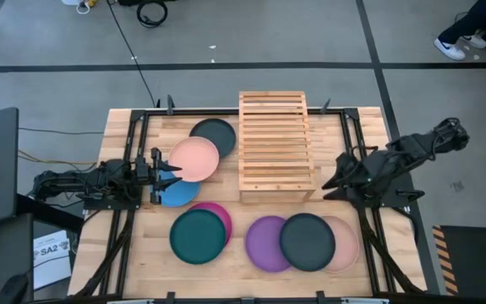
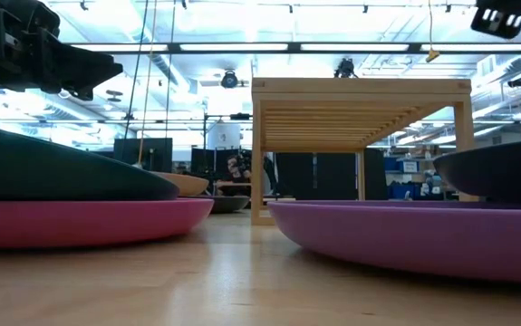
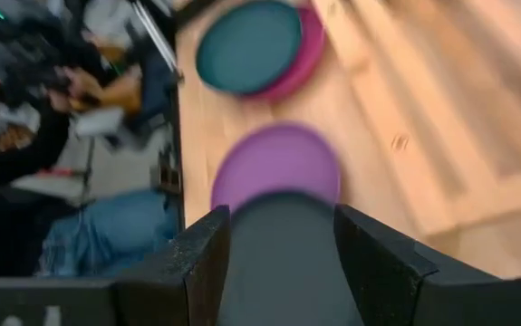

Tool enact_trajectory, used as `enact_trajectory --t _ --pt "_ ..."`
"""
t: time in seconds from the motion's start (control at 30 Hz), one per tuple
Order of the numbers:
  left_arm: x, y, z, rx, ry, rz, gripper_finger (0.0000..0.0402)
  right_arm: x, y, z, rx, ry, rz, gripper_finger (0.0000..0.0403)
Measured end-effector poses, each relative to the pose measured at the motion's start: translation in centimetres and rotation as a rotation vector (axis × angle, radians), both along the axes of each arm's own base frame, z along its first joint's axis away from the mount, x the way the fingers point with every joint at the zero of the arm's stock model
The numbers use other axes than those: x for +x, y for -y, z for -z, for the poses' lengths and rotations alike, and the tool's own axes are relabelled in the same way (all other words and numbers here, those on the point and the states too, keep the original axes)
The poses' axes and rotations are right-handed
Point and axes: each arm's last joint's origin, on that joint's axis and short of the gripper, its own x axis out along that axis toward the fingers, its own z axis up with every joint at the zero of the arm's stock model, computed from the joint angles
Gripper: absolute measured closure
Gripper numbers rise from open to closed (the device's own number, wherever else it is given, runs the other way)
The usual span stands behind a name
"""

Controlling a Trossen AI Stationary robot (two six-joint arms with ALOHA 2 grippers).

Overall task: Place and stack plates onto a shelf
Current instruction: Put the bottom black plate on the shelf

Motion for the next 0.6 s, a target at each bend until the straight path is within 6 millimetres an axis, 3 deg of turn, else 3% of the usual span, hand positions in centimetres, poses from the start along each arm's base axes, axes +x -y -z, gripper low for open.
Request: enact_trajectory --t 0.3,0.6 --pt "0.0 0.0 0.0 0.0 0.0 0.0 0.0255 0.8 -3.0 2.2 0.026 -0.347 -0.011 0.0199" --pt "0.0 0.0 0.0 0.0 0.0 0.0 0.0255 1.0 -4.8 4.6 -0.103 -0.578 0.051 0.0199"
